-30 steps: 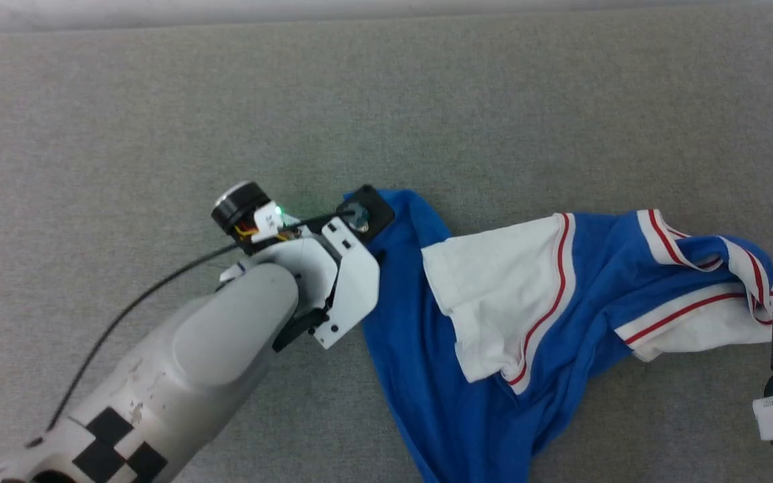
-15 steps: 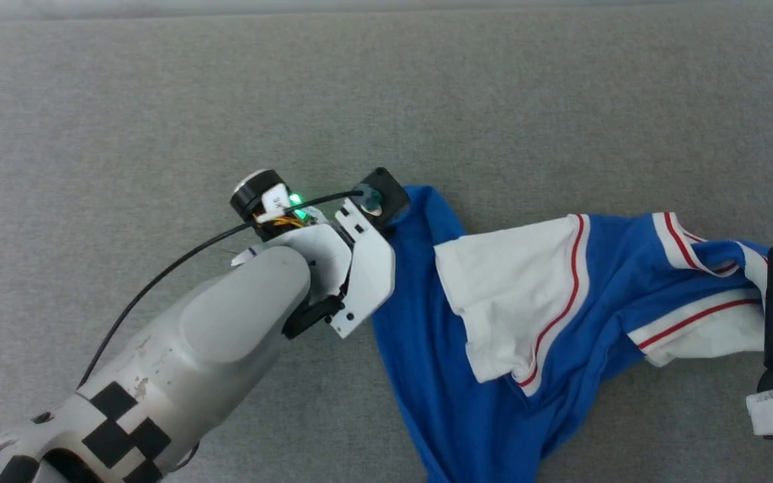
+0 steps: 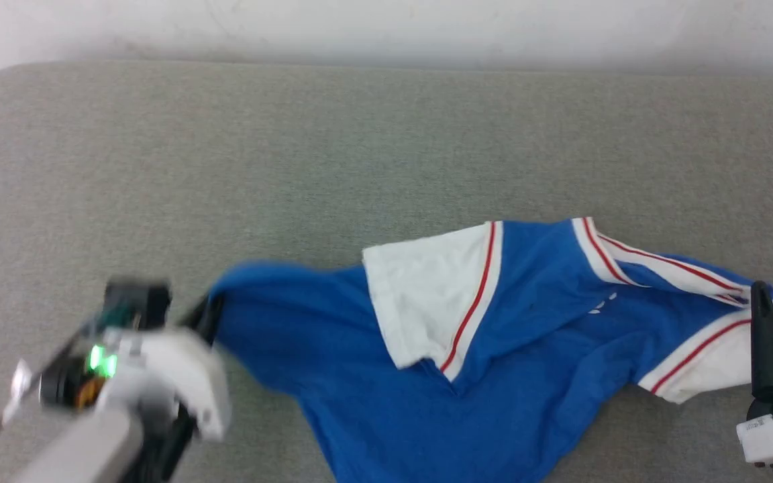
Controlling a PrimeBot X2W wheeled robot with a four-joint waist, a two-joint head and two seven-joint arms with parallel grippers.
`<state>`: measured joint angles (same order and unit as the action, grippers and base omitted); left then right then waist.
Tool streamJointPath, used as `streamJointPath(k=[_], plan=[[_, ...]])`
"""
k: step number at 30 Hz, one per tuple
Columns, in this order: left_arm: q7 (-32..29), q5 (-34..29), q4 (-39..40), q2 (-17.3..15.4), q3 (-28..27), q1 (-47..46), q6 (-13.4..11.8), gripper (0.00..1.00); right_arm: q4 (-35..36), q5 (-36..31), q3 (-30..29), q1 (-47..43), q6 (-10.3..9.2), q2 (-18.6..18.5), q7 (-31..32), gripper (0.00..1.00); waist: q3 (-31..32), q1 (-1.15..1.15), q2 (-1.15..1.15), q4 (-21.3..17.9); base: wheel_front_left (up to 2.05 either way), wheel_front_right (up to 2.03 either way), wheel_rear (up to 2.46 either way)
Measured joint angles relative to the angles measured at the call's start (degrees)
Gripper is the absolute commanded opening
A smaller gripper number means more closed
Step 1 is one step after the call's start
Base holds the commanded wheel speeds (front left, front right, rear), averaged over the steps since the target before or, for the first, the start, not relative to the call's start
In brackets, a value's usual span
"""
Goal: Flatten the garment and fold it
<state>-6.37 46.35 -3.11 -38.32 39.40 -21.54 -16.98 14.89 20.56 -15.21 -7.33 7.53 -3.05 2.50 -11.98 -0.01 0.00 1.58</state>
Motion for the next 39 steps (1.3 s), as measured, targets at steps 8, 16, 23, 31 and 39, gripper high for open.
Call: streamJointPath(k=[8,16,23,31,39], plan=[[4.17,8.70,9.23,-0.16,-1.51,25.98,-8.86,0.00,-0.59,0.19,0.10,-0.64,0.00,0.01,0.78,1.00,1.23,0.00,0.00,2.61,0.00,0.00,0.00],[12.03,7.94,11.77,2.94,-4.43,23.09,-6.19,1.00,-0.48,-0.41,0.31,-0.66,0.00,0.01,2.10,1.00,2.39,0.01,0.00,3.80,0.00,0.00,0.00],[4.02,-3.23,15.81,0.11,1.22,6.60,-4.01,1.00,-0.12,-0.41,1.33,-0.64,0.00,0.02,2.56,1.00,1.79,0.01,0.00,3.19,0.00,0.00,0.00],[-11.68,-8.81,5.59,3.37,11.67,-5.70,2.46,1.00,0.04,-0.41,1.81,0.35,0.00,0.02,2.86,1.00,-0.83,0.02,0.00,0.48,0.00,0.00,0.00],[-16.39,-8.65,-1.98,5.44,14.27,-8.57,4.93,1.00,-0.15,-0.34,0.92,1.26,0.00,0.00,2.78,1.00,-4.04,0.02,0.00,-2.29,0.00,0.00,0.00]])
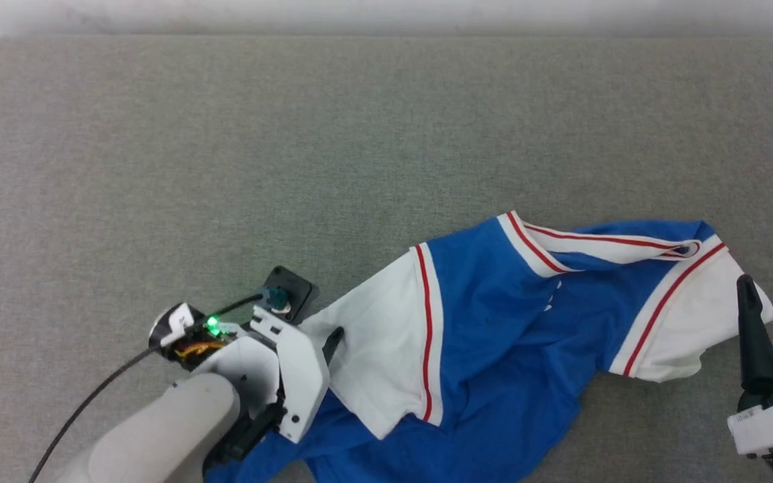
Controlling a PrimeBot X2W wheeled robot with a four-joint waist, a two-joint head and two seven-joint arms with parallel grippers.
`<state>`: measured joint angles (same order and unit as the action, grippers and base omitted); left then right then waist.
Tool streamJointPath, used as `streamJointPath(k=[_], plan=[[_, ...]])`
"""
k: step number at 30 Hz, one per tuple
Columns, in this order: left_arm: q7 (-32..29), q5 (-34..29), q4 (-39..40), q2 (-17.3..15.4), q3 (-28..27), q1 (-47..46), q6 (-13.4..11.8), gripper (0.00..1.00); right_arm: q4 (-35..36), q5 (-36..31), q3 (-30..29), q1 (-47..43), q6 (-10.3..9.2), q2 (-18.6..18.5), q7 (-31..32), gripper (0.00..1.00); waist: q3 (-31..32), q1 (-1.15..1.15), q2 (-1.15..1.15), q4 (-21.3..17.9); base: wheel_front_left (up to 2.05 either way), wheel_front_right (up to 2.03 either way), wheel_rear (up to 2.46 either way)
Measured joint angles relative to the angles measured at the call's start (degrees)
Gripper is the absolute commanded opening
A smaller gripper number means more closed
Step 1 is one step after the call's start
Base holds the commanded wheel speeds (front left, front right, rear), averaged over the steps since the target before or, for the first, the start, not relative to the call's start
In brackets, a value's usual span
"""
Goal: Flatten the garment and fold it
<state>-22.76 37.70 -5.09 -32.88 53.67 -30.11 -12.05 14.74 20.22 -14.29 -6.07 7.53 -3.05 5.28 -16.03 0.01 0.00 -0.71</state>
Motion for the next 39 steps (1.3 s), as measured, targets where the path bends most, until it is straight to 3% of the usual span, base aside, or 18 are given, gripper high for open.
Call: streamJointPath(k=[5,6,7,8,12,16,19,25,29,34,39], plan=[[-5.59,0.44,-1.12,0.00,1.09,-3.13,1.10,1.00,0.01,0.00,-0.16,0.37,0.00,0.01,0.02,1.00,-1.44,-0.01,0.00,-0.79,0.00,0.00,0.00],[-7.25,1.02,-0.99,0.00,1.24,-3.67,1.58,0.85,0.01,0.00,-0.19,0.54,0.00,0.01,0.04,1.00,-1.60,-0.02,0.00,-0.80,0.00,0.00,0.00],[-8.67,1.44,-0.74,-0.02,1.51,-4.35,2.24,0.21,0.01,0.00,-0.20,0.73,0.00,0.01,0.05,1.00,-1.68,-0.01,0.00,-0.74,0.00,0.00,0.00],[-9.99,2.08,-0.52,-0.02,1.56,-4.77,2.71,0.00,0.00,0.00,-0.16,0.99,0.00,0.02,0.07,1.00,-1.71,-0.01,0.00,-0.62,0.00,0.00,0.00],[-10.81,2.43,0.08,0.05,2.40,-5.25,3.91,0.00,-0.32,0.00,-0.13,1.15,0.00,0.01,0.01,1.00,-1.43,0.00,0.00,0.01,0.00,0.00,0.00],[-6.39,1.00,-0.27,0.22,2.45,-4.82,3.82,0.00,-1.10,0.13,0.30,1.15,0.00,0.01,-0.48,1.00,-0.42,0.00,0.00,0.51,0.00,0.00,0.00],[1.90,0.82,-1.18,1.25,-0.65,-2.94,1.38,0.00,-1.81,0.54,0.90,1.14,0.00,0.01,-0.83,1.00,0.53,0.00,0.00,0.81,0.00,0.00,0.00],[16.75,8.06,0.33,2.92,-14.11,0.92,-4.36,0.00,-2.65,0.60,1.55,1.12,0.00,0.02,-1.30,1.00,2.22,0.00,0.00,1.09,0.00,0.00,0.00],[21.81,8.45,2.74,-1.33,-20.95,3.75,-9.47,0.00,-2.76,0.52,0.89,1.06,0.00,0.01,-1.35,1.00,2.62,0.00,0.00,1.06,0.00,0.00,0.00],[22.85,8.23,5.39,-7.26,-25.43,9.26,-14.89,0.00,-2.69,-0.25,-0.69,1.06,0.00,0.01,-0.78,1.00,2.42,-0.01,0.00,0.94,0.00,0.00,0.00],[23.45,8.87,8.54,-8.95,-26.68,13.09,-16.31,0.00,-1.67,-3.16,-2.02,1.34,0.00,0.02,1.76,1.00,1.84,-0.01,0.00,1.22,0.00,0.00,0.00]])
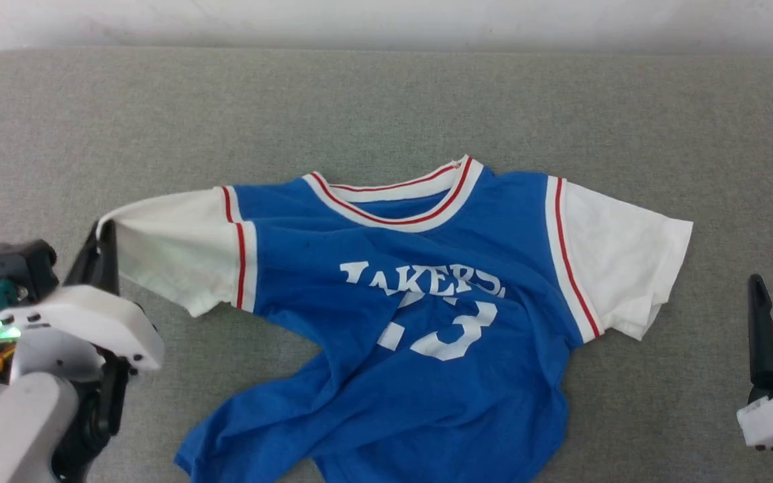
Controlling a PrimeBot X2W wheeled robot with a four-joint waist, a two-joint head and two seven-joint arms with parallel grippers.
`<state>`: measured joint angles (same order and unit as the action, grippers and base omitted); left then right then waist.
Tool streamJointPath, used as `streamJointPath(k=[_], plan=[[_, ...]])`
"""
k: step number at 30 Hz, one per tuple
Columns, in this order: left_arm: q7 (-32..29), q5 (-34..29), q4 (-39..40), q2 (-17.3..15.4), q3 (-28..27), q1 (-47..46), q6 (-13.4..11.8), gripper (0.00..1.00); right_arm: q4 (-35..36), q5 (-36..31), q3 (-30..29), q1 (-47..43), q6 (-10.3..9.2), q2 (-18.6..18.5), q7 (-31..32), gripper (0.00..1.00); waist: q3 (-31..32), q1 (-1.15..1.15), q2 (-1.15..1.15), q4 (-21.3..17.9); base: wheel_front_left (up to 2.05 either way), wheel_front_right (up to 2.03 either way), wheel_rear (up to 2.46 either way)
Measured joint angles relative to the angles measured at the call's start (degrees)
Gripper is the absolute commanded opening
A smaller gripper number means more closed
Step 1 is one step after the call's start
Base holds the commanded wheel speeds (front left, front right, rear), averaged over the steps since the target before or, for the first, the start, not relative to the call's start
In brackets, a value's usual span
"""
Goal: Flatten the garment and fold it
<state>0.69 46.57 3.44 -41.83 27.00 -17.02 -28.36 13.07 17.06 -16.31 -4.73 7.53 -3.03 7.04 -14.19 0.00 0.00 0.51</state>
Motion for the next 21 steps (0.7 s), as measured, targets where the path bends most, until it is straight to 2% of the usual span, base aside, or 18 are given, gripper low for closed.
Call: streamJointPath(k=[5,13,15,21], plan=[[0.02,-0.11,3.31,0.23,0.86,0.76,-0.02,0.00,0.59,-1.58,0.12,4.08,0.00,-0.45,6.82,1.00,-0.83,0.00,0.00,0.20,0.00,0.00,0.00],[-0.86,-1.92,7.86,1.67,3.15,-0.40,-1.04,0.00,-4.75,-1.89,3.12,14.35,0.00,-9.26,22.19,1.00,-3.80,0.00,0.00,0.67,0.00,0.00,0.00],[-1.22,-2.52,8.73,2.02,3.66,-1.37,-1.32,0.00,-6.72,-1.81,3.70,16.83,0.00,-11.05,24.15,1.00,-4.82,0.01,0.00,0.93,0.00,0.00,0.00],[-1.69,-4.28,9.65,3.39,5.34,-3.67,-1.54,0.00,-12.68,-1.36,3.88,21.87,0.00,-13.21,26.70,1.00,-8.05,0.01,0.00,2.32,0.00,0.00,0.00]])
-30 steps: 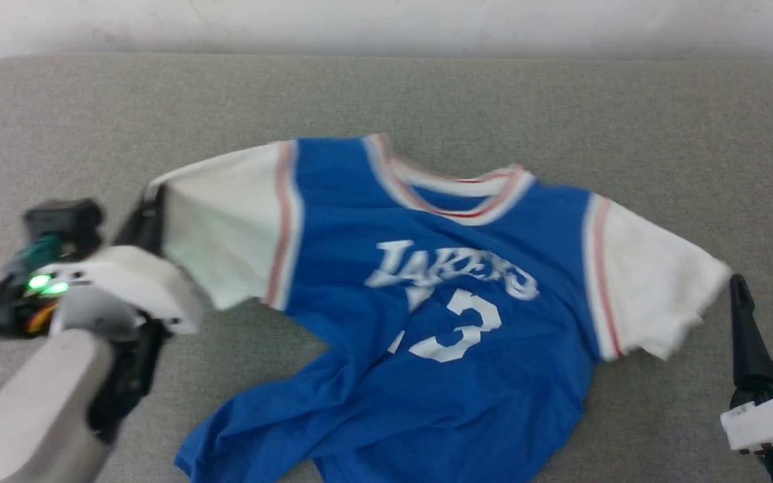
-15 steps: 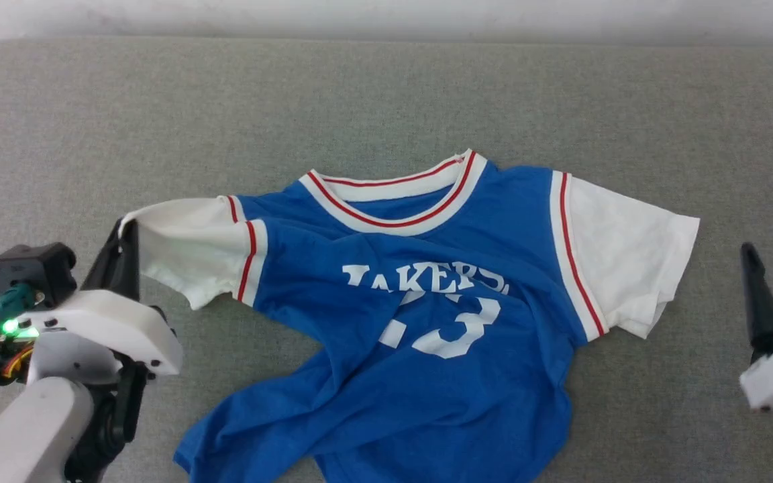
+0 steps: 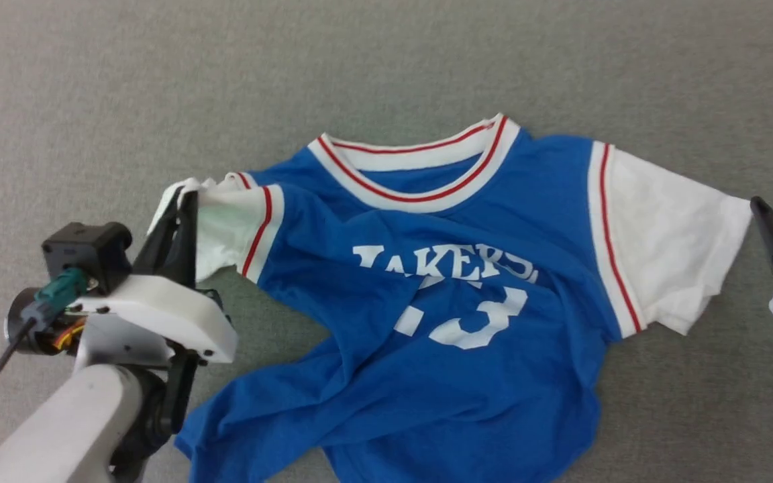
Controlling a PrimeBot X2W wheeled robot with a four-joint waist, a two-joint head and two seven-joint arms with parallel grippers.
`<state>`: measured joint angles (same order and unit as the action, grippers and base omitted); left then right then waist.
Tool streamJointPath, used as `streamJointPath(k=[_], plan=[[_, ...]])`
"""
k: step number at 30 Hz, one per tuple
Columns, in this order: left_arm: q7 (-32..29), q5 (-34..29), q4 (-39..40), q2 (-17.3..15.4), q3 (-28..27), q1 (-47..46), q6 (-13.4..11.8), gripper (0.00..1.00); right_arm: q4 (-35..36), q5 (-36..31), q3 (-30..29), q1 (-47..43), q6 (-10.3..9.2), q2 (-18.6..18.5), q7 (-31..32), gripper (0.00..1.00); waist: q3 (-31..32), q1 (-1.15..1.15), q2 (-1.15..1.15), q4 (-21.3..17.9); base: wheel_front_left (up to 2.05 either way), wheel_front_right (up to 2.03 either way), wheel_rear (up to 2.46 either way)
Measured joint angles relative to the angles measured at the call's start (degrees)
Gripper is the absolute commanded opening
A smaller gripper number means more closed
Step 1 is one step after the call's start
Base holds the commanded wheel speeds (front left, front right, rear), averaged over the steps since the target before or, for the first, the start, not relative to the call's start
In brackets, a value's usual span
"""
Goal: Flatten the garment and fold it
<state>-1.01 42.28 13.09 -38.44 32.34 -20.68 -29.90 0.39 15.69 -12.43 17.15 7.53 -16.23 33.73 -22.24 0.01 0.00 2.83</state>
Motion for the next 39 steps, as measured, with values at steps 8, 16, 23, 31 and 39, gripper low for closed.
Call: streamJointPath(k=[8,16,23,31,39], plan=[[-0.07,-0.15,-0.82,1.94,1.33,-2.07,0.03,0.00,-3.53,1.56,1.38,1.58,0.01,-1.10,4.78,1.00,-3.20,-0.01,-0.01,2.87,0.00,0.00,0.00],[-0.58,-0.14,-1.60,2.22,1.69,-2.32,0.19,0.00,-3.38,4.17,1.11,3.04,-0.08,-1.60,11.12,0.00,-3.84,-0.01,-0.01,4.45,0.00,0.00,0.00],[-1.04,0.51,-2.76,3.21,2.25,-5.06,2.76,0.00,-1.26,5.57,2.36,3.26,-0.07,0.82,9.14,0.00,-0.80,-0.01,-0.01,3.76,0.00,0.00,0.00],[-4.72,0.88,-6.53,2.19,3.14,-12.94,8.22,0.00,4.59,8.45,4.07,10.65,-0.07,3.90,5.90,0.00,5.93,-0.01,-0.01,2.23,0.00,0.00,0.00],[-10.36,-0.36,-14.19,1.79,3.54,-27.08,13.29,0.00,-0.09,6.32,9.26,25.10,-0.01,3.04,3.24,0.00,13.65,-0.02,-0.01,0.21,0.00,0.00,0.00]])
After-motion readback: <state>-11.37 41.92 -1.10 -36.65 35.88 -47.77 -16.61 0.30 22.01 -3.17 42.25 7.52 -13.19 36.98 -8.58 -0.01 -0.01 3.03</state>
